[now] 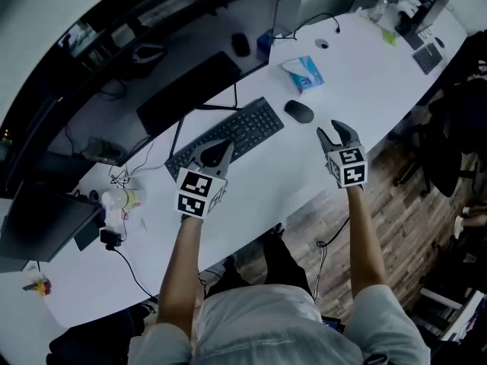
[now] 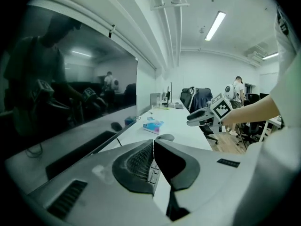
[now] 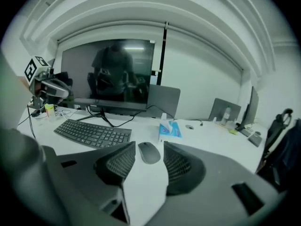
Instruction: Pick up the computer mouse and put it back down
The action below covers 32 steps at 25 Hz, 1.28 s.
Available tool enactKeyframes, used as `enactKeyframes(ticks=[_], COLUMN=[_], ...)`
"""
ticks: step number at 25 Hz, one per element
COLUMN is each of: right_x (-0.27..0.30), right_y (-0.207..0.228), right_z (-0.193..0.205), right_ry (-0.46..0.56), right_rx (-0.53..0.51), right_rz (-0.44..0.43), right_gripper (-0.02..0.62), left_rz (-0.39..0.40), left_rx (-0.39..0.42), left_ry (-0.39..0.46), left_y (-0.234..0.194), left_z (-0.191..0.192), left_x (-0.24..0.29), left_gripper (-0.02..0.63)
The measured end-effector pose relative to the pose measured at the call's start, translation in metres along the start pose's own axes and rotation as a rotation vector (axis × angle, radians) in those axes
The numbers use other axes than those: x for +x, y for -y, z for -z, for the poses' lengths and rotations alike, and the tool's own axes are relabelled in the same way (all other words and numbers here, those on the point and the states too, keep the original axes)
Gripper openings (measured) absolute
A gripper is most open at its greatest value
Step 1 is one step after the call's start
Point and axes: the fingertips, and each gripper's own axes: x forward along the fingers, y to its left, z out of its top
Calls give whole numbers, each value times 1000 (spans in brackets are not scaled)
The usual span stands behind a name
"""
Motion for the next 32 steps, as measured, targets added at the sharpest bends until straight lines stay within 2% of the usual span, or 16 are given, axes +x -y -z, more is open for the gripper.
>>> enactKeyframes(ticks=[5, 9, 18, 24, 32], right_x=[-69, -120, -229, -294, -344], right_y=[-19, -46, -102, -129, -170], right_z=[-28, -47, -71, -92, -101], right_ry=[59, 105, 171, 219, 269], right_rx=[-13, -47, -46, -81, -94], right_rz=[105, 160, 273, 374, 378], right_gripper=[115, 2, 2, 2, 2], left_rz=[18, 29, 90, 132, 170], left_rx=[35, 48, 134, 186, 250], left_ry=[59, 95, 183, 250, 362], left_y=[0, 6, 34, 57, 90], left_z=[-18, -25, -47, -70, -97], left_x=[-33, -61, -130, -168, -217], left_gripper=[14, 14, 14, 14, 14])
